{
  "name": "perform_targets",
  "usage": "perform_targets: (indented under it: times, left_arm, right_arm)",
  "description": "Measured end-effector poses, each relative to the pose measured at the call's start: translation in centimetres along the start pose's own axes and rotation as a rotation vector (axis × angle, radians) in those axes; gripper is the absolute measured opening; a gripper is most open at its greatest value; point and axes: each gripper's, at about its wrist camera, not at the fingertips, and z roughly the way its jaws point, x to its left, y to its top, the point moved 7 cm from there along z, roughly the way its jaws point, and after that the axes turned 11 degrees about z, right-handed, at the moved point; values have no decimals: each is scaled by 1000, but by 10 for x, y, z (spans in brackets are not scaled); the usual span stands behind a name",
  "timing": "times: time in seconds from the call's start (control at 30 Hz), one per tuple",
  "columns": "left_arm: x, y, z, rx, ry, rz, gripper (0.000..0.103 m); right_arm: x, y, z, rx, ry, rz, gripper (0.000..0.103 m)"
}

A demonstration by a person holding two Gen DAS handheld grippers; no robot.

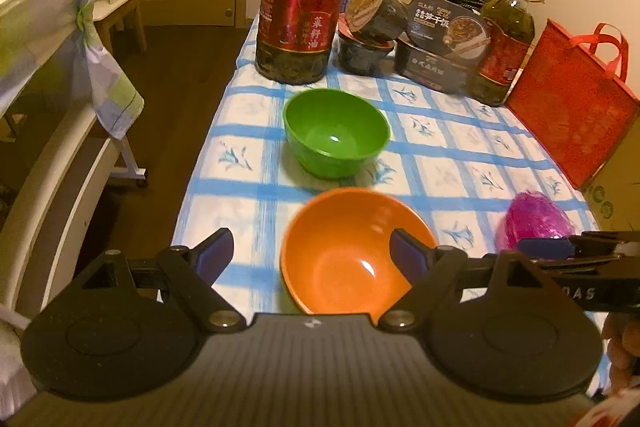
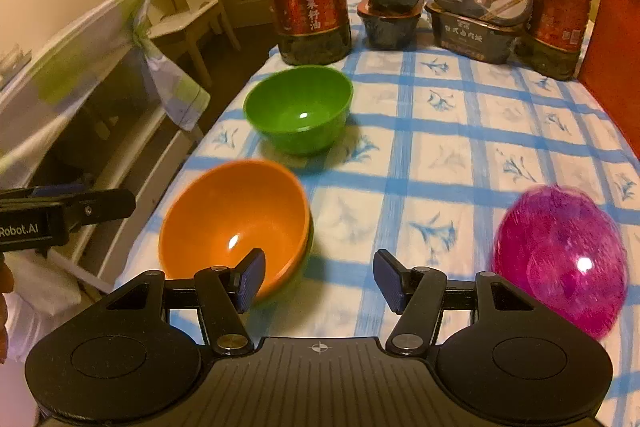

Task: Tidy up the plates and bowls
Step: 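Withdraw both tools and move toward the other green bowl, then close both tools on the rim of the green bowl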

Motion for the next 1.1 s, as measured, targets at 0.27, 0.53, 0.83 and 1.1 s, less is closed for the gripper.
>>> perform_targets:
  times: [0.27, 0.53, 0.83, 1.1]
  left_arm:
    - [26, 42, 58, 39, 1, 1, 83]
    - [54, 71, 134, 96, -11, -61, 79]
    - [72, 84, 201, 148, -56, -149, 68]
    - [70, 83, 236, 156, -132, -182, 48]
  right_arm:
    - [0, 56, 42, 11, 36, 37, 60]
    - [-15, 106, 109, 54, 26, 103, 60]
    - [-32, 136, 171, 102, 48, 178, 60]
    - [-39, 137, 205, 141, 49, 203, 48]
